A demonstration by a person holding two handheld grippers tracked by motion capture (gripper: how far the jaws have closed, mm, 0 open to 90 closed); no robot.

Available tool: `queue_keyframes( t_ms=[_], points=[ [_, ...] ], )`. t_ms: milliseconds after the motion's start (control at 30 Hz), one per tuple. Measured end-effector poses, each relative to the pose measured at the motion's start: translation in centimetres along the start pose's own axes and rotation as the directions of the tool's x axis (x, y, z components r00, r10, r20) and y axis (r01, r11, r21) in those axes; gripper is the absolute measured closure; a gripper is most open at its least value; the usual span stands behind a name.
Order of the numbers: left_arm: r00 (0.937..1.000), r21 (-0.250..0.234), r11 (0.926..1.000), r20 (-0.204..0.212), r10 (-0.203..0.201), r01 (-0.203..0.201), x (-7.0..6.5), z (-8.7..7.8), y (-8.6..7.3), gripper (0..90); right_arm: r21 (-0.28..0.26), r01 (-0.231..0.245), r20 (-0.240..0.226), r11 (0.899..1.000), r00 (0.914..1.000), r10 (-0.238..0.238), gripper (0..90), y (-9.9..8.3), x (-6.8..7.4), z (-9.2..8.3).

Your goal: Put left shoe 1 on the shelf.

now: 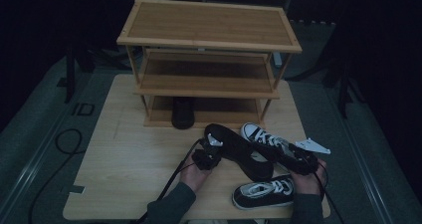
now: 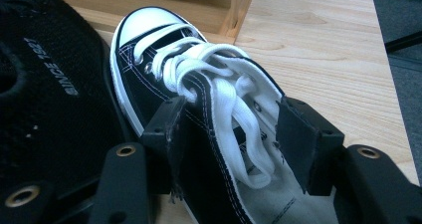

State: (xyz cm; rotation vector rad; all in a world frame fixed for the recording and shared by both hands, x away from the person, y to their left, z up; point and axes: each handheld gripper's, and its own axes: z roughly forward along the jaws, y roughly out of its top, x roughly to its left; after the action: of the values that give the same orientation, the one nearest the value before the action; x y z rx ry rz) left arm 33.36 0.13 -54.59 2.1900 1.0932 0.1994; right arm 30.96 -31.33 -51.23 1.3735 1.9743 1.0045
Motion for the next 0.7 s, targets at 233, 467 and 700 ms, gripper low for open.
queue_keyframes(
  t_ms=[233, 467, 700],
  points=[
    [0.9999, 0.008, 0.9999, -0.012, -0.006, 0.006, 0.4, 0.1, 0.4, 90.0, 0.000, 0.001, 0.001, 1.000, 1.0000, -0.001, 45.2, 0.0, 0.0, 0.0],
    [0.9998, 0.009, 0.9999, -0.015, -0.008, 0.009, 0.3, 0.0, 0.4, 89.6, 0.001, 0.001, 0.001, 1.000, 1.0000, -0.001, 45.2, 0.0, 0.0, 0.0],
    [0.9999, -0.025, 0.9996, 0.012, -0.011, 0.011, -0.1, -1.6, 1.2, 79.4, 0.000, 0.000, 0.000, 1.000, 1.0000, 0.000, 45.1, 0.0, 0.0, 0.0]
  ],
)
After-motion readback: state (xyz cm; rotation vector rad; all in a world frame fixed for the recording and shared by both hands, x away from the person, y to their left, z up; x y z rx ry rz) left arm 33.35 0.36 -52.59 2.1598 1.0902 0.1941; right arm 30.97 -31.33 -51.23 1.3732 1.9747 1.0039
